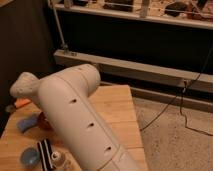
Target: Drag the ceramic bowl in a circle
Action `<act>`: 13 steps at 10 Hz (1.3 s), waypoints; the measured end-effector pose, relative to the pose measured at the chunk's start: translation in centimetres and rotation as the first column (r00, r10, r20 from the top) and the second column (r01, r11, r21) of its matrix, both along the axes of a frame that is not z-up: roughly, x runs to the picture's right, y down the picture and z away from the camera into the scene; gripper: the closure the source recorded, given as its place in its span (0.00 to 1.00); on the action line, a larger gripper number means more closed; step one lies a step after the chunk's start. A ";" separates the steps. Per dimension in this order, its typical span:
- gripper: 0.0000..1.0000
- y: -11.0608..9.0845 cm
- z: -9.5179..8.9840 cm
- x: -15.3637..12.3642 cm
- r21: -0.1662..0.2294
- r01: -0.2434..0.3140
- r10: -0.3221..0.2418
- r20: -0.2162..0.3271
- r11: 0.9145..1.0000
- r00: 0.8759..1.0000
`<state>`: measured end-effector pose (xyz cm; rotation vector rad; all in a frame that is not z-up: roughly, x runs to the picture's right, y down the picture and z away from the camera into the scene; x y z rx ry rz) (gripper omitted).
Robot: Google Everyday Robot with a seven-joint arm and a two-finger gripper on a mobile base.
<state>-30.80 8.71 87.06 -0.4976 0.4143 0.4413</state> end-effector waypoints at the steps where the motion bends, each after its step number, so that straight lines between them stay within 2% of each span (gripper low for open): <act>1: 1.00 -1.5 0.7 0.1 0.014 -0.029 0.030 -0.016 0.999 0.999; 3: 1.00 -5.1 2.8 2.4 0.043 -0.108 0.112 -0.089 0.993 0.990; 4: 1.00 -6.4 3.7 4.4 0.056 -0.145 0.151 -0.134 0.988 0.979; 6: 1.00 -8.0 5.4 9.3 0.080 -0.198 0.212 -0.239 0.977 0.948; 7: 1.00 -8.6 6.3 13.2 0.097 -0.230 0.249 -0.315 0.968 0.916; 8: 1.00 -8.7 6.7 15.3 0.106 -0.248 0.270 -0.358 0.963 0.894; 9: 1.00 -8.7 7.3 19.0 0.122 -0.276 0.302 -0.428 0.953 0.852; 10: 1.00 -8.6 7.5 22.1 0.133 -0.288 0.316 -0.483 0.948 0.816; 11: 1.00 -8.4 7.4 24.8 0.136 -0.286 0.314 -0.527 0.948 0.790; 12: 1.00 -8.2 7.1 26.8 0.135 -0.274 0.302 -0.559 0.952 0.773; 13: 1.00 -8.0 6.6 29.0 0.122 -0.247 0.271 -0.588 0.961 0.762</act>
